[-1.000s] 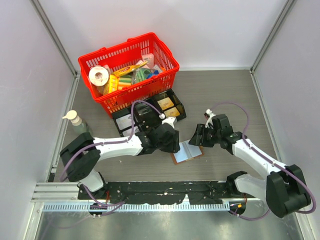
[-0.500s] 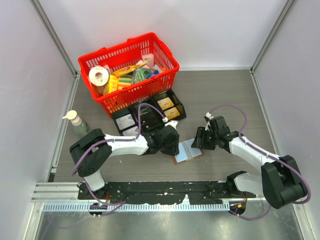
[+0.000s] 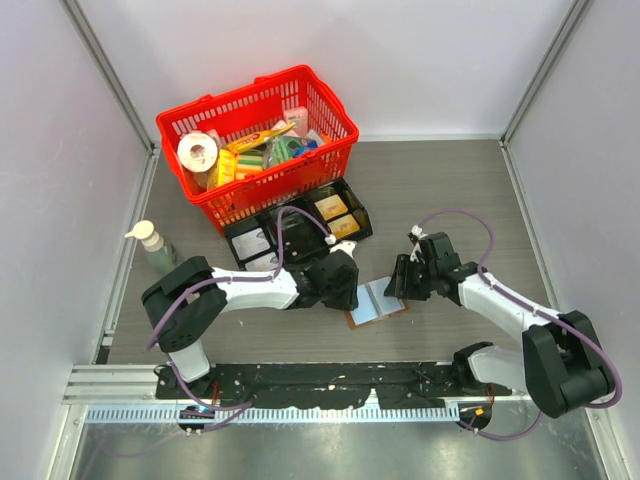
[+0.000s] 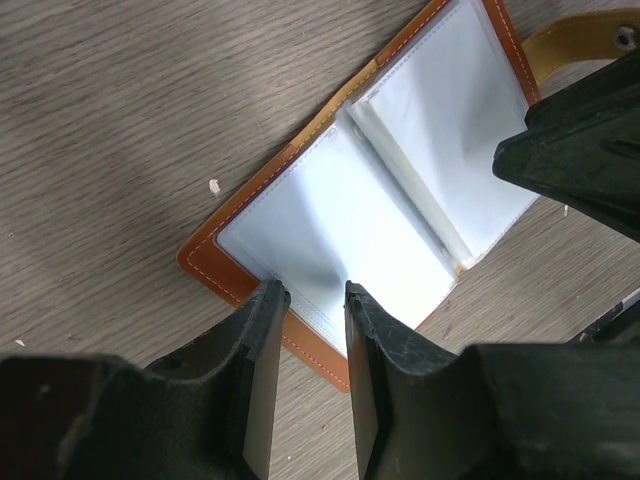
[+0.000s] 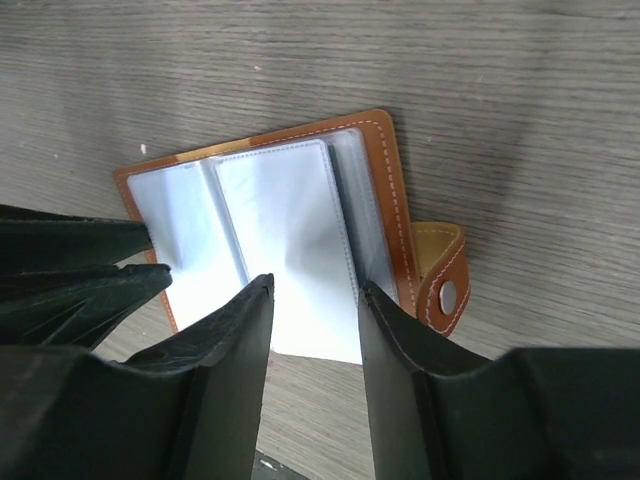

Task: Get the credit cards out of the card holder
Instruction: Remove the credit card from the card holder.

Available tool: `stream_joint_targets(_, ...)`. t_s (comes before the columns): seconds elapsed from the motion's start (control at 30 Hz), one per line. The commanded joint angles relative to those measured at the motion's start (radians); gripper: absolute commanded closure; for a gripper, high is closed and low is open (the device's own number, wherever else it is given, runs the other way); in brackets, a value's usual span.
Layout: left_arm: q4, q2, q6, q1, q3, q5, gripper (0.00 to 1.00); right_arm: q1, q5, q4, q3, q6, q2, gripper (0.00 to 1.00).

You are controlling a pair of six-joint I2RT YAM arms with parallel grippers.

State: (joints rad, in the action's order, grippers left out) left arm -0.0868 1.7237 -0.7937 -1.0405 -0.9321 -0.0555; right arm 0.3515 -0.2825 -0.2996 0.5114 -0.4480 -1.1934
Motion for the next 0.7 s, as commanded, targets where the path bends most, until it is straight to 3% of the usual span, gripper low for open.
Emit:
stream_joint_targets(0.0,-0.022,0.03,-0.01,-0.006,-0.02,0.014,0.66,0.004,-0.059,0.03,0.01,0.0,0.049,0.57)
stream_joint_targets(0.37,-0.019,0.027,-0.019,-0.004,-0.019,0.022,0.66,0.006,-0.199,0.065,0.022,-0.017,0.066,0.74)
stream_joint_targets(0.67,0.016,0.008,-0.038,-0.006,-0.002,0.025,0.66,0.033,-0.323,0.123,0.022,-0.044,0.077,0.74)
